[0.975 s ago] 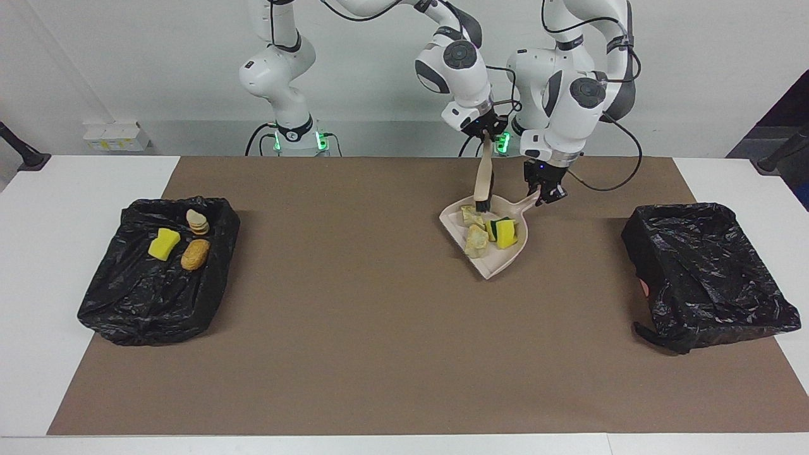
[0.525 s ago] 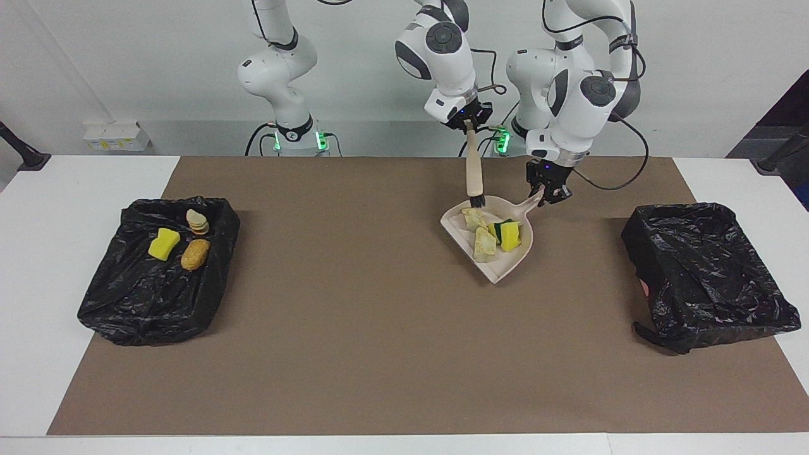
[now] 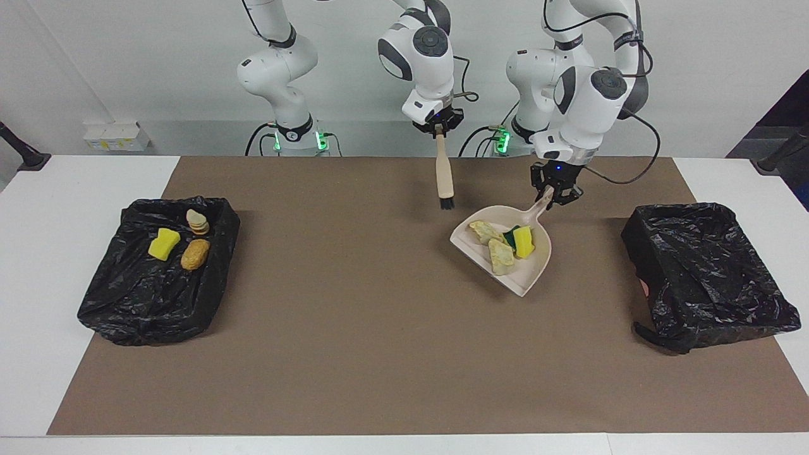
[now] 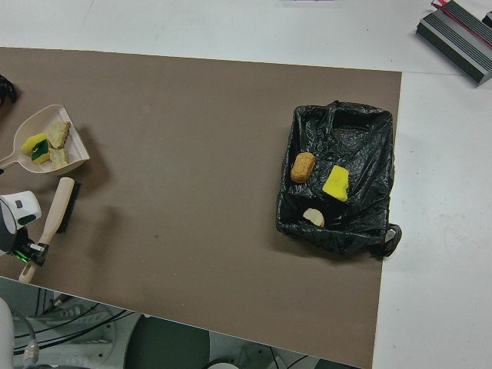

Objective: Sweep and dump trash in bin

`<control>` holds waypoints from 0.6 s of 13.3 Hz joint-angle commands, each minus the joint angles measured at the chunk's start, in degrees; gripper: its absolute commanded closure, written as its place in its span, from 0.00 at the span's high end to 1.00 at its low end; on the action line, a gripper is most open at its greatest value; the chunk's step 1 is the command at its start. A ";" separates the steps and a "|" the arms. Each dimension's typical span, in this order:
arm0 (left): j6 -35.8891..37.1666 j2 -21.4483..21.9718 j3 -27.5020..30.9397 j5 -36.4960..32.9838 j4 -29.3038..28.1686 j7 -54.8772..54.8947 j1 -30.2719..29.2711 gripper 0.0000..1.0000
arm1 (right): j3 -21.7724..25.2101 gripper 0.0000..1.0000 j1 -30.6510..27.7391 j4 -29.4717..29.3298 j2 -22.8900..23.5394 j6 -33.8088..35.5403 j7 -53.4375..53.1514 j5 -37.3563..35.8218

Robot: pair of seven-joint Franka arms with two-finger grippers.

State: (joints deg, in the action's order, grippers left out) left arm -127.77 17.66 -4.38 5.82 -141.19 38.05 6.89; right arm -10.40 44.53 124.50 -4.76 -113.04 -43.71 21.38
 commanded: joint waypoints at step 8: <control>25.36 -8.60 -0.10 0.51 25.76 -5.89 -19.17 0.00 | -0.23 0.00 10.66 9.17 -1.05 -5.77 -15.00 -3.18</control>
State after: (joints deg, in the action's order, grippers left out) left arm -108.28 13.95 -3.95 5.83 -123.67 32.45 -7.08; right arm -10.67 54.01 131.54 -6.11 -115.52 -57.38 19.91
